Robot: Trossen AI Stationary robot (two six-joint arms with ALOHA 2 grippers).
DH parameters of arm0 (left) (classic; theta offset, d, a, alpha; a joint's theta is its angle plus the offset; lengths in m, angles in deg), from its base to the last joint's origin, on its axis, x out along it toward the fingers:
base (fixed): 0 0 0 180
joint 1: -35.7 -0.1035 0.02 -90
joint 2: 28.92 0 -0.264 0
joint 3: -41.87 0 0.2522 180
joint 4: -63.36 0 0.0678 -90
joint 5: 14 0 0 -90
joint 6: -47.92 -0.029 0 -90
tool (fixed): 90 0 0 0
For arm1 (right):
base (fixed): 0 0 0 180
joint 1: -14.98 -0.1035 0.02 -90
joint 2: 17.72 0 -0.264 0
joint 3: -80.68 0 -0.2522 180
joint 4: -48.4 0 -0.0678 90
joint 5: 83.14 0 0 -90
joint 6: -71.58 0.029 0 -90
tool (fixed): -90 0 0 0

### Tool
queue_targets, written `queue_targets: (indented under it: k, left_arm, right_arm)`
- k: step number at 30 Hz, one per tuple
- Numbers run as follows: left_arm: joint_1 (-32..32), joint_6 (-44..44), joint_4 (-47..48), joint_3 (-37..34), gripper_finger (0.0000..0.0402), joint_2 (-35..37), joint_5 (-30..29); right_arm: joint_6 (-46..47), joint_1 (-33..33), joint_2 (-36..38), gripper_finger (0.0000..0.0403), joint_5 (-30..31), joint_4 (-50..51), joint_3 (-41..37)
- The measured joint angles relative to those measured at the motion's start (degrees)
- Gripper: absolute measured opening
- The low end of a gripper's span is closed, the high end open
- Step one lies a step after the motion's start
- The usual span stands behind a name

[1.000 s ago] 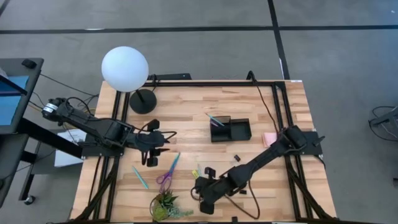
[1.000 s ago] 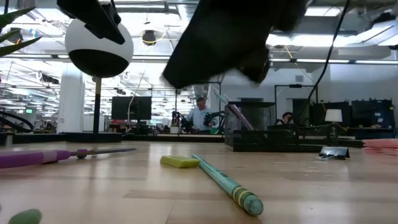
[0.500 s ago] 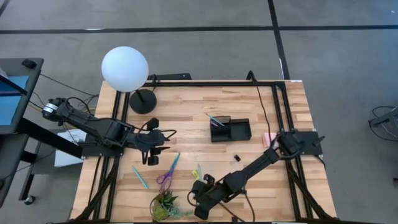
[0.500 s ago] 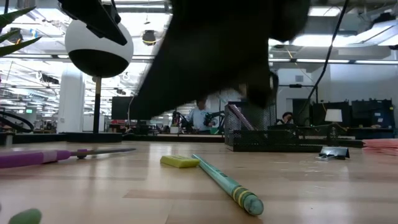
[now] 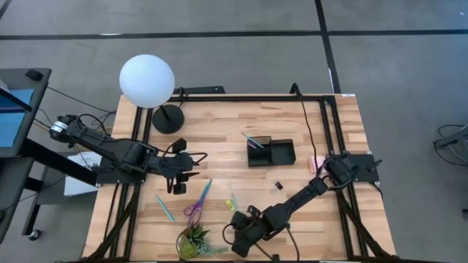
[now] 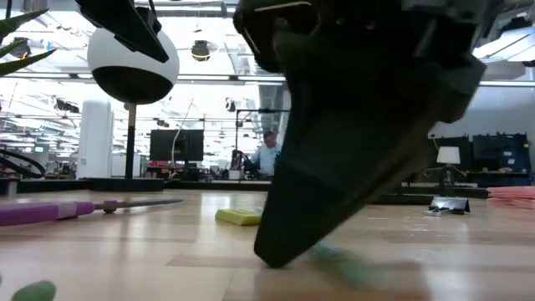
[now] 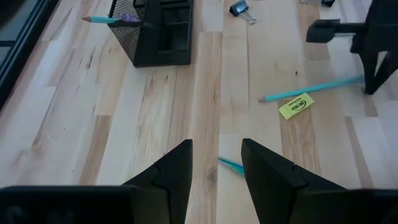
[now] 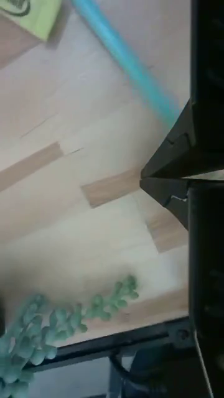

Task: Pick and place office supplies into organizer
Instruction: Put the blue pencil into the black desk organizer

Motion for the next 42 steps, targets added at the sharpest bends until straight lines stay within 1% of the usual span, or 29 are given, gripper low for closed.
queue_targets:
  k: [6,10,12,16,19,23,26,30,34,37,40,42]
  left_arm:
    - [0.00,0.00,0.03,0.00,0.0135,0.00,0.00]
    - [-0.01,0.00,0.03,0.00,0.0135,0.00,-0.02]
    - [0.00,0.00,0.02,0.00,0.0135,0.00,-0.02]
    - [0.00,0.01,-0.05,0.00,0.0135,0.00,-0.04]
    - [0.00,0.00,0.10,0.00,0.0135,0.00,-0.04]
    - [-0.01,0.02,0.16,0.00,0.0135,0.00,-0.04]
    - [0.00,0.00,0.16,0.00,0.0135,0.00,-0.02]
    - [0.00,0.00,0.14,0.00,0.0135,0.00,-0.02]
    - [0.00,0.86,0.10,0.00,0.0135,0.00,-0.02]
    - [0.00,1.33,0.10,0.00,0.0135,0.00,-0.04]
    - [0.00,1.45,0.10,0.00,0.0135,0.00,-0.04]
    - [0.00,1.43,0.08,0.00,0.0135,0.00,-0.21]
  right_arm:
    - [0.13,-0.01,0.53,0.0000,-0.13,5.27,0.21]
    - [0.56,0.31,2.18,0.0000,0.29,14.25,0.19]
    - [1.00,0.31,3.50,0.0000,2.40,20.66,-0.21]
    - [0.99,0.34,6.95,0.0000,6.33,25.57,-0.30]
    - [-0.80,0.13,9.19,0.0000,8.50,25.71,-0.10]
    - [-3.96,-1.89,12.29,0.0000,17.39,25.81,-0.25]
    - [-6.69,-3.31,15.71,0.0000,22.32,25.54,-0.27]
    - [-8.44,-4.22,21.82,0.0000,26.84,25.70,-2.38]
    - [-8.07,-5.15,29.44,0.0000,32.66,31.29,-4.37]
    - [-8.03,-5.88,35.48,0.0000,36.87,31.83,-7.90]
    - [-8.05,-5.88,40.22,0.0000,37.57,28.98,-14.17]
    - [-7.84,-5.48,42.17,0.0000,37.60,23.94,-20.71]
